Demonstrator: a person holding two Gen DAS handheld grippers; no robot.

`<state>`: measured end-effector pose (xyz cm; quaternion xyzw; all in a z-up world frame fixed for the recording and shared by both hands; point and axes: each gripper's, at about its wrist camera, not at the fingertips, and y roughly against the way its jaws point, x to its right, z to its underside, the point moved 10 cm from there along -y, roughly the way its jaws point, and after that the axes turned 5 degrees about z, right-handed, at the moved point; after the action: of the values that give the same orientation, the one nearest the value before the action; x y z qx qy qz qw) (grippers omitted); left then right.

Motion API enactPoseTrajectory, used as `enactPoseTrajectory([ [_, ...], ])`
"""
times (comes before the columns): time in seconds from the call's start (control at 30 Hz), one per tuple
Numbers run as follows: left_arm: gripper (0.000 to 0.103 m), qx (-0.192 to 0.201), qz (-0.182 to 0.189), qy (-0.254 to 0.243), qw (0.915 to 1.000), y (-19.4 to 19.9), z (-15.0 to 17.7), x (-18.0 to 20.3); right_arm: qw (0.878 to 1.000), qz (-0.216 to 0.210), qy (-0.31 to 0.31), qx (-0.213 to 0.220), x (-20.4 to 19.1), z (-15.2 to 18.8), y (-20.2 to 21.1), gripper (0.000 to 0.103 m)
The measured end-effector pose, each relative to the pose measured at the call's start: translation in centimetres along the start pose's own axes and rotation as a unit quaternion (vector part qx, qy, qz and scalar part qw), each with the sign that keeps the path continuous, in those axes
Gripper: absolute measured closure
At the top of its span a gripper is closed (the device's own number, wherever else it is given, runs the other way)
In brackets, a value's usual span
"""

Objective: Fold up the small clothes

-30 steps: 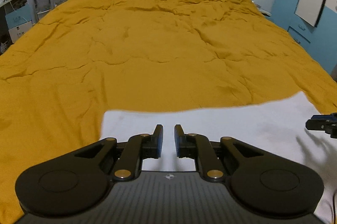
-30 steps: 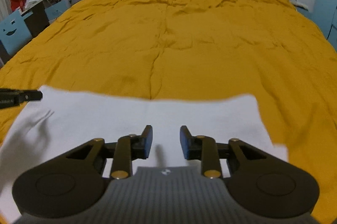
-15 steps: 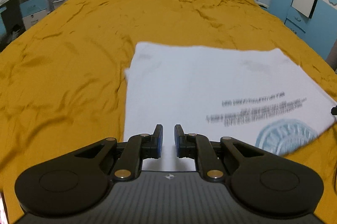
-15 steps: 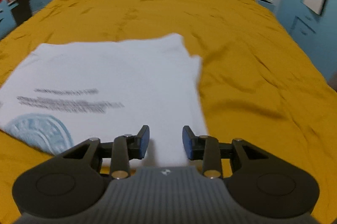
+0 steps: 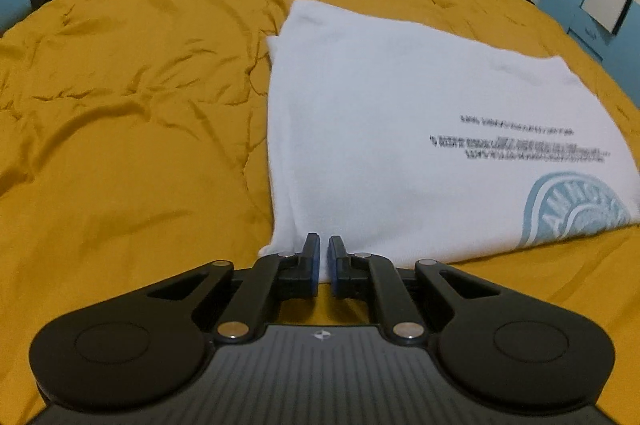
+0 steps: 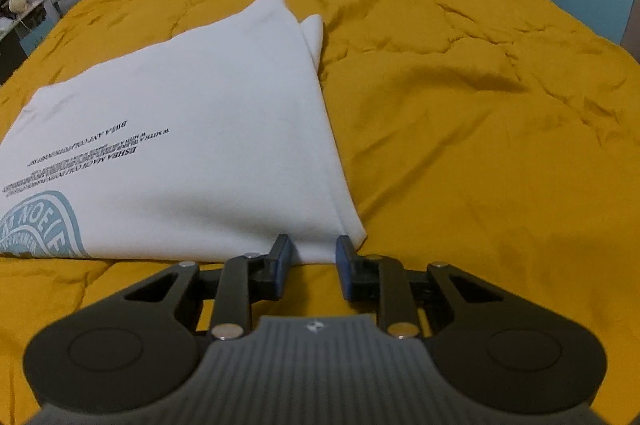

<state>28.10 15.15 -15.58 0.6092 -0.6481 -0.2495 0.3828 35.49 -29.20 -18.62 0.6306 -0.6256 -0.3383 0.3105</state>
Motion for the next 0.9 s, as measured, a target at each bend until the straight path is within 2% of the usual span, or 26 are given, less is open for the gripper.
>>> enactPoseTrajectory([
  [0.1, 0.091, 0.017, -0.004, -0.017, 0.9997, 1.4, -1.2, 0.6, 1.0, 0.009, 0.017, 0.007, -0.4, -0.8, 1.1, 0.084],
  [0.17, 0.088, 0.032, -0.001, -0.028, 0.9991, 2.3, -2.5, 1.2, 1.0, 0.002, 0.018, 0.021, -0.6, -1.4, 2.1, 0.078],
  [0.27, 0.087, 0.051, 0.02, -0.029, 0.9981, 2.8, -4.8, 2.4, 0.999, -0.024, -0.003, 0.043, -0.5, -2.8, 3.6, 0.067],
  [0.37, 0.087, 0.059, 0.041, -0.034, 0.9968, 2.0, -7.3, 4.3, 0.997, -0.051, -0.032, 0.055, -0.2, -5.1, 4.0, 0.061],
  [0.5, 0.087, 0.064, 0.06, -0.05, 0.9949, -0.6, -10.0, 7.4, 0.993, -0.078, -0.07, 0.05, 0.0, -8.6, 2.1, 0.06],
  [0.67, 0.087, 0.058, 0.086, -0.047, 0.9935, -4.4, -12.4, 10.5, 0.992, -0.085, -0.087, 0.036, -0.4, -12.0, -1.8, 0.06],
  [0.9, 0.087, 0.034, 0.101, -0.043, 0.9934, -10.7, -15.1, 13.3, 0.991, -0.082, -0.107, 0.015, -0.3, -14.2, -7.6, 0.06],
])
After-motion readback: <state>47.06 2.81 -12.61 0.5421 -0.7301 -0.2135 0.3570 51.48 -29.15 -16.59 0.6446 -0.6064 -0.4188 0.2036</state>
